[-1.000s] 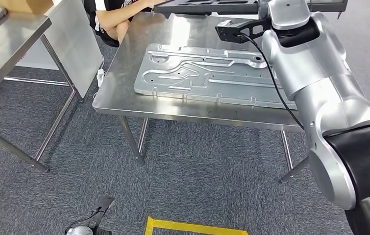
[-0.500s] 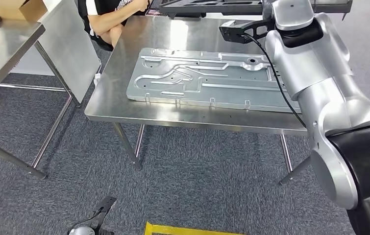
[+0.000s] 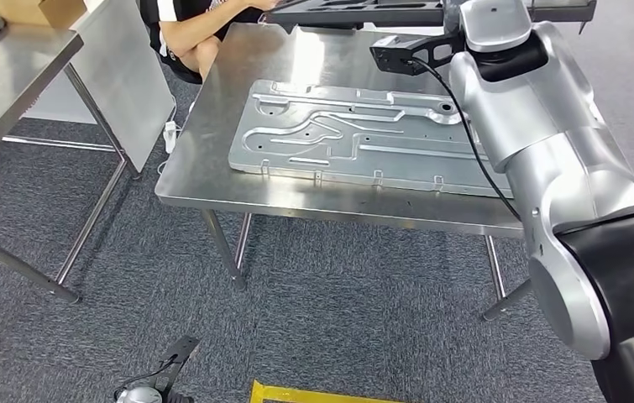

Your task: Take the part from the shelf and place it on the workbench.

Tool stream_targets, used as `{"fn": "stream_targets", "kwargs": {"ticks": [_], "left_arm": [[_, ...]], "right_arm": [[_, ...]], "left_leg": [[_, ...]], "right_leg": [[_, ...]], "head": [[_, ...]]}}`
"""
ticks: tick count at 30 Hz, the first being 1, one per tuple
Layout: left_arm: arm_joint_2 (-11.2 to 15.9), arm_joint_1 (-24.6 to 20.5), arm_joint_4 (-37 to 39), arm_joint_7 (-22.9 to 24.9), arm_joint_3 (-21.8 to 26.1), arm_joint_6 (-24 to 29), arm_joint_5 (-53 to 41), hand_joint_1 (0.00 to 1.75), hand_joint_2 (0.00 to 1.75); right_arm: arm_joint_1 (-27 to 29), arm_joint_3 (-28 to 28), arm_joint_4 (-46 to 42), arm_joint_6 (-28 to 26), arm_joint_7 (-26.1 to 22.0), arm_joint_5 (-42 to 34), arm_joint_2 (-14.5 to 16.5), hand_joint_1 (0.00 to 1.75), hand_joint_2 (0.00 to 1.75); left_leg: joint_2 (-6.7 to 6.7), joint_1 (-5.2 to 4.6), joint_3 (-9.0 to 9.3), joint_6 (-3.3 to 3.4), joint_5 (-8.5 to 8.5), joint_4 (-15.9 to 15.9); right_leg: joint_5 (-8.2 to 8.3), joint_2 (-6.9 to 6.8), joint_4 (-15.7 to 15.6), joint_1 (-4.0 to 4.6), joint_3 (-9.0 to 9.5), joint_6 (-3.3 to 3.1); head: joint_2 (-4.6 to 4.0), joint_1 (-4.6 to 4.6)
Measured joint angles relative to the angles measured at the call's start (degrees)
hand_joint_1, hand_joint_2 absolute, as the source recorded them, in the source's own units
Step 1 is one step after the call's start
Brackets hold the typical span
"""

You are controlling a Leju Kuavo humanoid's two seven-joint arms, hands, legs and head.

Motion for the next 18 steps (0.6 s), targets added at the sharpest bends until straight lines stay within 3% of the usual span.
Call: {"fn": "stream_targets", "kwargs": {"ticks": [1,3,6,9,11,12,14,15,16,18], "left_arm": [[-0.01,0.01,0.00,-0.01,-0.04,-0.13,0.01,0.00,1.75],[-0.03,0.06,0.00,-0.03,-0.08,-0.18,0.01,0.00,1.75],[-0.04,0.09,0.00,-0.13,-0.11,-0.16,0.01,0.00,1.75],[0.02,0.25,0.00,-0.19,-0.11,-0.16,0.02,0.00,1.75],[0.07,0.42,0.00,-0.20,-0.11,-0.16,0.03,0.00,1.75],[0.08,0.46,0.01,-0.21,-0.11,-0.16,0.03,0.00,1.75],[0.12,0.49,0.01,-0.24,-0.11,-0.16,0.03,0.00,1.75],[0.14,0.47,0.01,-0.26,-0.11,-0.16,0.03,0.00,1.75],[0.14,0.46,0.02,-0.28,-0.13,-0.18,0.03,0.00,1.75],[0.15,0.49,0.05,-0.32,-0.19,-0.19,0.03,0.00,1.75]], "right_arm": [[-0.09,0.01,0.00,0.00,-0.01,0.00,0.02,1.75,1.75],[-0.17,0.02,0.01,0.01,-0.01,0.00,0.04,1.75,1.75],[-0.22,0.03,-0.01,0.01,0.00,0.00,0.05,1.75,1.75],[-0.22,0.11,0.01,0.00,-0.02,0.00,0.09,1.75,1.75],[-0.04,0.27,0.03,0.00,-0.07,0.00,0.10,1.75,1.75],[0.05,0.33,0.04,0.00,-0.09,0.00,0.10,1.75,1.75],[0.10,0.37,0.03,-0.01,-0.07,0.00,0.10,1.75,1.75],[0.01,0.37,0.03,-0.01,-0.06,0.00,0.08,1.75,1.75],[-0.09,0.38,0.04,-0.01,-0.05,0.00,0.07,1.75,1.75],[-0.16,0.39,0.07,0.00,-0.06,0.00,0.04,1.75,1.75]], "left_leg": [[0.02,-0.05,0.00,-0.19,-0.05,-0.01],[0.05,-0.08,0.00,-0.69,-0.01,-0.18],[0.17,-0.06,-0.68,-1.49,-1.29,1.48],[0.25,0.04,-5.31,-1.95,-5.75,11.49],[0.26,0.10,-7.67,-2.17,-6.16,15.49],[0.27,0.12,-7.38,-2.20,-4.84,14.36],[0.31,0.17,-4.22,-2.03,-0.94,7.26],[0.32,0.06,-2.47,-1.86,0.23,3.69],[0.32,-0.07,-1.28,-1.60,0.68,1.42],[0.28,-0.31,-0.50,-1.03,0.22,0.08]], "right_leg": [[0.51,-0.01,-2.19,0.23,1.06,-0.23],[0.35,0.00,-3.14,0.54,1.53,-0.52],[0.66,-0.09,-4.03,0.04,2.26,-1.35],[0.46,-0.15,-4.28,0.00,2.87,-2.09],[0.02,-0.04,-4.03,0.06,3.12,-2.19],[-0.27,0.02,-3.85,0.05,3.29,-2.11],[-0.99,0.10,-3.42,0.02,3.73,-1.79],[-1.35,0.13,-3.16,0.10,3.83,-1.53],[-1.61,0.16,-3.05,0.14,3.85,-1.25],[-1.70,0.22,-2.83,0.30,3.92,-0.64]], "head": [[0.00,0.01],[0.00,-0.01],[0.00,-0.01],[0.00,-0.01],[0.00,-0.01],[0.00,-0.01],[0.00,-0.01],[0.00,-0.01],[0.00,-0.02],[0.00,-0.02]]}}
